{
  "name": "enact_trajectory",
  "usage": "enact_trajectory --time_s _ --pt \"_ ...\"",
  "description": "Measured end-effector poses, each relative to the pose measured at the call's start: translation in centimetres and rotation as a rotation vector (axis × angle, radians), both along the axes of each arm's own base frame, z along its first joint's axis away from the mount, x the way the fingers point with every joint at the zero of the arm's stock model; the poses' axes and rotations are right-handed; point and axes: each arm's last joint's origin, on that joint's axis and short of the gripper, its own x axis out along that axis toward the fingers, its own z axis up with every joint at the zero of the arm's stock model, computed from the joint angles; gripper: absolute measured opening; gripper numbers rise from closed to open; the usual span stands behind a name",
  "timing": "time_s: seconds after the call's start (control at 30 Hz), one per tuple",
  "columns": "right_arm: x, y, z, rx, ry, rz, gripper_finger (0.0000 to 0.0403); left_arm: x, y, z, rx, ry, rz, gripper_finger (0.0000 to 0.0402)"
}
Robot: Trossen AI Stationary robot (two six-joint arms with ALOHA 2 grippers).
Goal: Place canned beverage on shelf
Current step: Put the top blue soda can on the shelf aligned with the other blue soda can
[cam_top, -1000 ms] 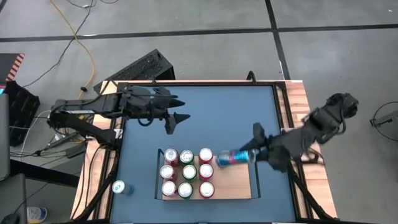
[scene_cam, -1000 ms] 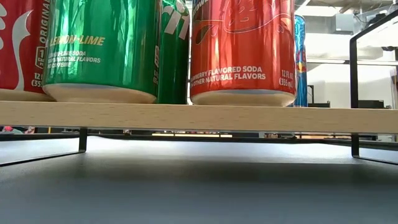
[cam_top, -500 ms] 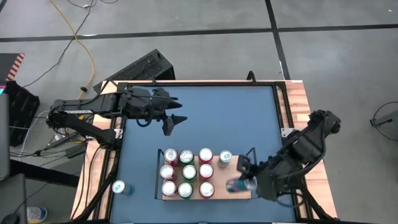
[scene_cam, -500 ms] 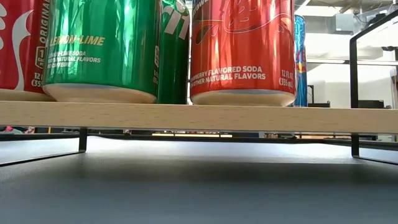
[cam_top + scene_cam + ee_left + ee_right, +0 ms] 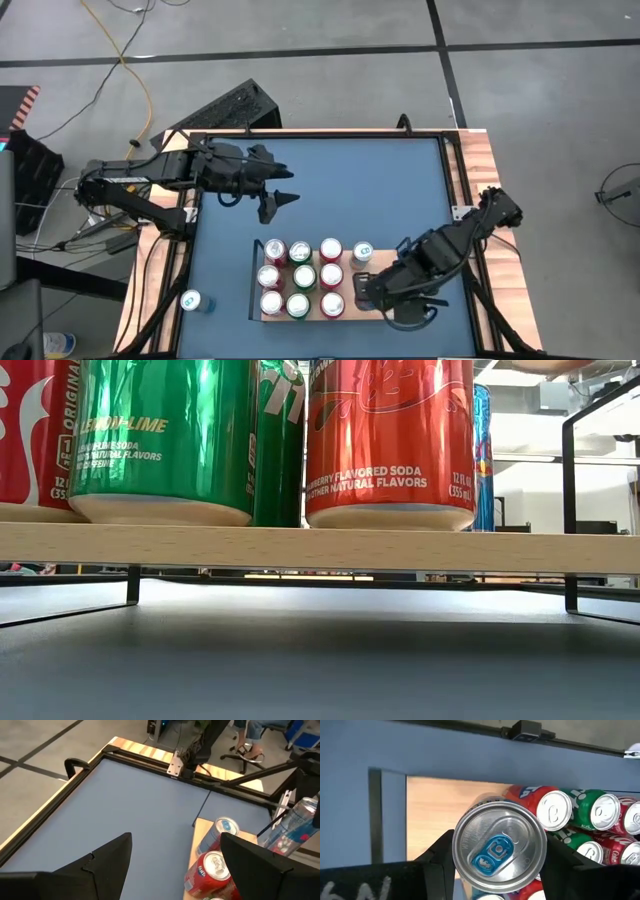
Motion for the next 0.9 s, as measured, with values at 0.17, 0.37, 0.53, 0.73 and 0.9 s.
enact_trajectory --time_s 0.17,0.37,0.53,0.73,0.9 --pt "0.5 -1.0 -0.1 -0.006 0.011 0.033 0.0194 0.0 0.0 -0.1 0.006 0.015 0.006 0.0289" --pt "0.8 -2.2 -0.5 -0.055 0.033 0.096 0.0194 -0.1 0.2 -0.1 0.027 0.016 0.053 0.0289" --pt "1.1 -1.9 -2.2 -0.039 0.093 0.114 0.0194 -0.1 0.2 -0.1 0.028 0.016 0.056 0.0289" --pt "1.5 -2.0 -3.9 -0.109 0.09 0.158 0.0194 -0.1 0.2 -0.1 0.021 0.014 0.059 0.0289" --pt "1.8 -2.4 -4.4 -0.13 0.099 0.163 0.0194 -0.1 0.2 -0.1 0.018 0.013 0.061 0.0289"
